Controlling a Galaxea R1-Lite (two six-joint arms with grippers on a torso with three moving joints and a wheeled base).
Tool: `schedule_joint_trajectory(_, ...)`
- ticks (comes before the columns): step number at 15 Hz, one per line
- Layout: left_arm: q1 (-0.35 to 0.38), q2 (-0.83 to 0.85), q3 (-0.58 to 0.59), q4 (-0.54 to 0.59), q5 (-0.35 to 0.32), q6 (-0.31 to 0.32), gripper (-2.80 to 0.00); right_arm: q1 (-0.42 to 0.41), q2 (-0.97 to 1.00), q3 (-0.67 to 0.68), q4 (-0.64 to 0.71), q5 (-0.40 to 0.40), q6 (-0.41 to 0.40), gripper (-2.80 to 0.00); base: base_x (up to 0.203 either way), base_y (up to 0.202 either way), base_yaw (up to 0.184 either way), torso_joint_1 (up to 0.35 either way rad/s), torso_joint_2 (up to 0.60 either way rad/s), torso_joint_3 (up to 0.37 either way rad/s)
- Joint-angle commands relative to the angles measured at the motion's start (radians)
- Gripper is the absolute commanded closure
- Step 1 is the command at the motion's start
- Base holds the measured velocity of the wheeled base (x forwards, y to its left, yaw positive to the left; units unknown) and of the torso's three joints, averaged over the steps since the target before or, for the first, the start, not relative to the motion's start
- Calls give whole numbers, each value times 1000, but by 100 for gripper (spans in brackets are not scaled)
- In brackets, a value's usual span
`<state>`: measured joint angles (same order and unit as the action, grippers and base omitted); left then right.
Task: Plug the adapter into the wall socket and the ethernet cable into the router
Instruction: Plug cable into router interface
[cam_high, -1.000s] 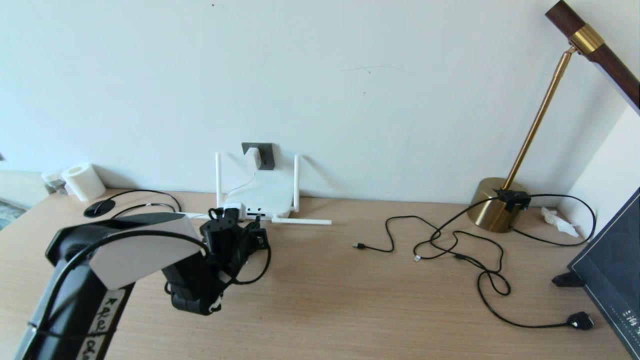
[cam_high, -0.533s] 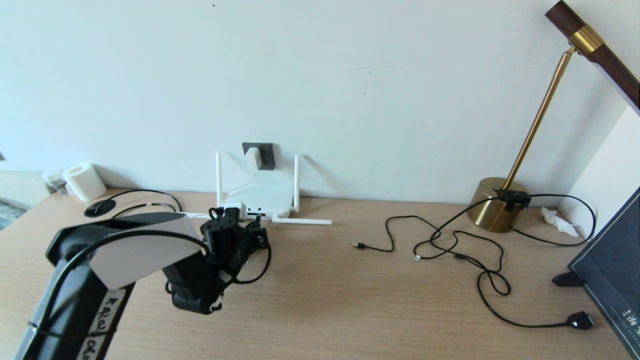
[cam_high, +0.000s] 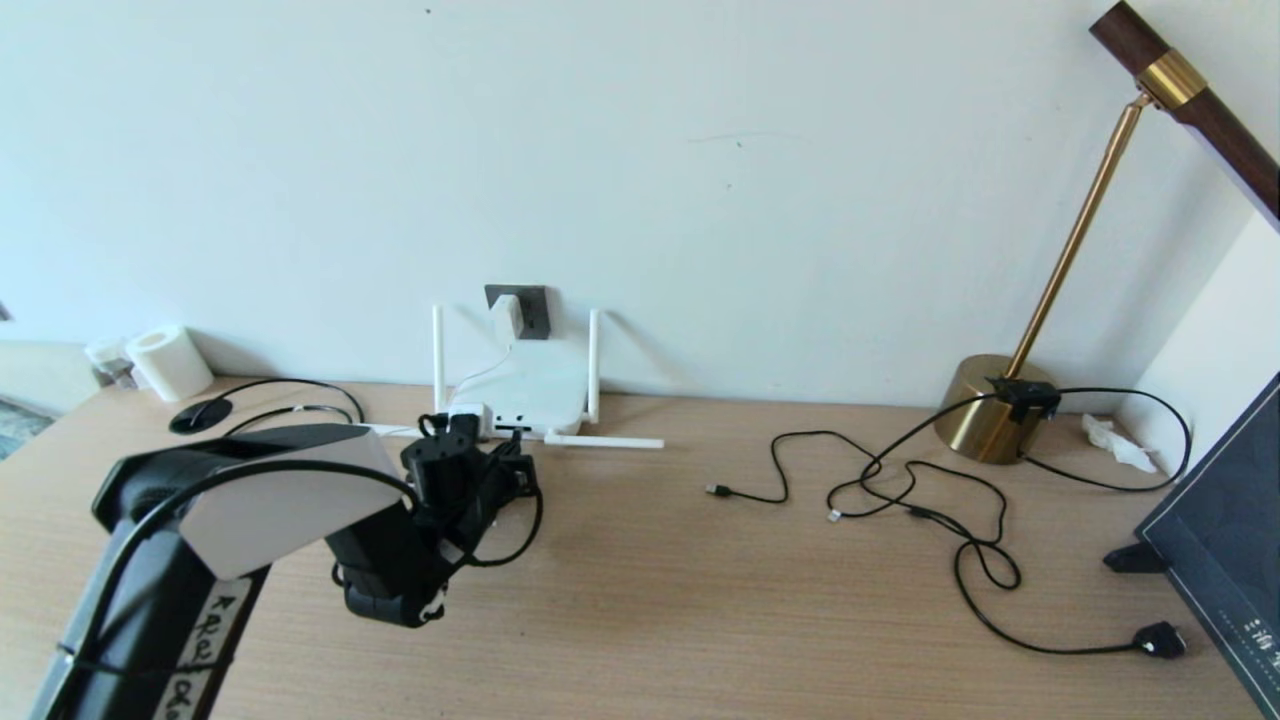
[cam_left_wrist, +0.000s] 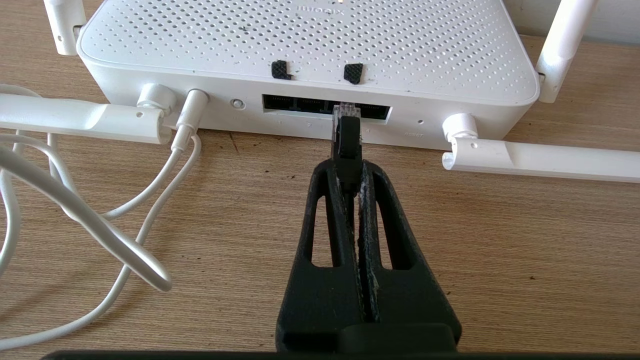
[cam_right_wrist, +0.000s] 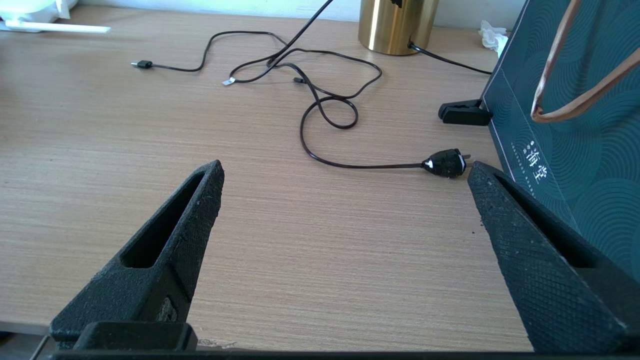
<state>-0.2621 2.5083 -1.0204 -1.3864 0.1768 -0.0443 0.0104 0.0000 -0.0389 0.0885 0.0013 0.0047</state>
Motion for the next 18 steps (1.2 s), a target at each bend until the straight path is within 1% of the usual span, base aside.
schedule_joint_trajectory(1, 0, 0, -6, -8, 1, 0, 0, 0, 0, 1, 0, 0, 0, -280, 0, 0, 0, 0, 0, 0)
schedule_joint_trajectory(18, -3, 0, 5, -9, 1, 1, 0, 0, 0, 1, 0, 0, 0, -280, 0, 0, 0, 0, 0, 0)
